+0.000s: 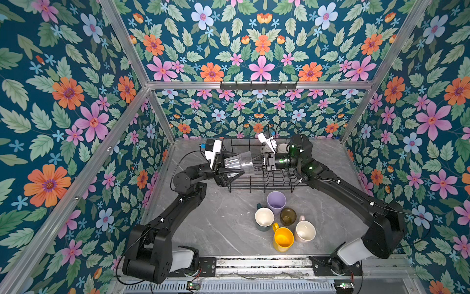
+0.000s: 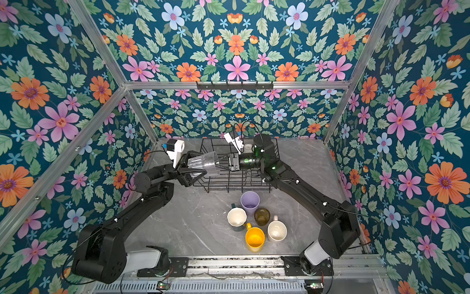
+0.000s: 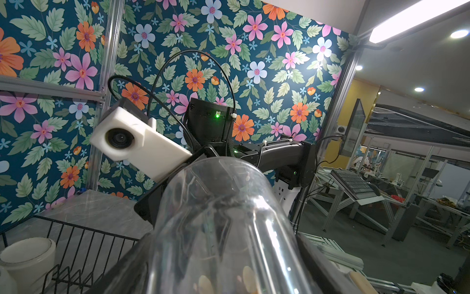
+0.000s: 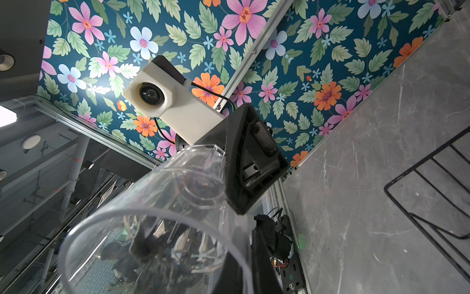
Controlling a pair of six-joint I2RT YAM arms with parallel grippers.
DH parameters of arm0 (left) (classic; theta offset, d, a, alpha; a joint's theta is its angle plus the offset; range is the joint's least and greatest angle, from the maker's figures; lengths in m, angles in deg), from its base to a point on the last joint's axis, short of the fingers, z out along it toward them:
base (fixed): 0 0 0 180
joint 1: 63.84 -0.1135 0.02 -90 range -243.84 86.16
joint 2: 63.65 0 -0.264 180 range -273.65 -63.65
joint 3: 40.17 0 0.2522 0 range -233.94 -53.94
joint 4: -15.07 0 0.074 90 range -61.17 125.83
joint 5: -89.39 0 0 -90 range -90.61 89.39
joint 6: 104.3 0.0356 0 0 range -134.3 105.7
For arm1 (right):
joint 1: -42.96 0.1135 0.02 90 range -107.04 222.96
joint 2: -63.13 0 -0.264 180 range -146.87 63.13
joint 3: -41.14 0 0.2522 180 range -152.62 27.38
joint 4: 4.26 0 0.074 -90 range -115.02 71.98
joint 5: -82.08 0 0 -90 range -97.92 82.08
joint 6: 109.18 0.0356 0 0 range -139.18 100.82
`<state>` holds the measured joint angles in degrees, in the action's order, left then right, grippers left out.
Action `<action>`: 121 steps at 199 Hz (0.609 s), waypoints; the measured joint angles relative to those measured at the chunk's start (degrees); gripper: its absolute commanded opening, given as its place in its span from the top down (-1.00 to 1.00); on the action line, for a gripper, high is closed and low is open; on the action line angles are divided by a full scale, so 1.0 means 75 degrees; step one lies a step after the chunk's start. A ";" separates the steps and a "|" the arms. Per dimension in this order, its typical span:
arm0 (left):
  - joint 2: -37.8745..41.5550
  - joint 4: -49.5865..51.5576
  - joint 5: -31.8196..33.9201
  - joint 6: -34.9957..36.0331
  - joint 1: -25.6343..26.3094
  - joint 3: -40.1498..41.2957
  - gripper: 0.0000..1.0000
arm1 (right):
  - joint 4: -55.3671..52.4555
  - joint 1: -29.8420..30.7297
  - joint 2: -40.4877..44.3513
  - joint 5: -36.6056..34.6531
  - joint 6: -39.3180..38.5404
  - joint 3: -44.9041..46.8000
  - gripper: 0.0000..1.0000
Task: Load cups into a dish rack
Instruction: Place the cup upside down at the dish rack.
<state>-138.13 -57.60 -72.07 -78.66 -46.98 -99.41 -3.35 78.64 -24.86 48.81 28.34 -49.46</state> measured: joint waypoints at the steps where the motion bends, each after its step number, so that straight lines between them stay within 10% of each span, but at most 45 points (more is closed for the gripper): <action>1: 0.0003 0.0000 0.0000 0.0000 0.0000 0.0000 0.59 | 0.0000 0.0000 0.0000 0.0000 0.0000 0.0000 0.98; 19: 0.0012 0.0026 -0.0006 -0.0017 0.0006 -0.0026 1.00 | -0.0032 0.0006 0.0044 -0.0038 0.0000 0.0012 0.89; 121: 0.0560 0.1789 -0.0239 0.1105 0.0073 -0.0277 1.00 | -0.0300 0.0023 0.0562 -0.0758 -0.0169 0.0385 0.29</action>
<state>-133.93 -44.18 -73.86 -70.37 -46.43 -101.49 -5.60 78.81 -20.64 43.12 27.08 -46.57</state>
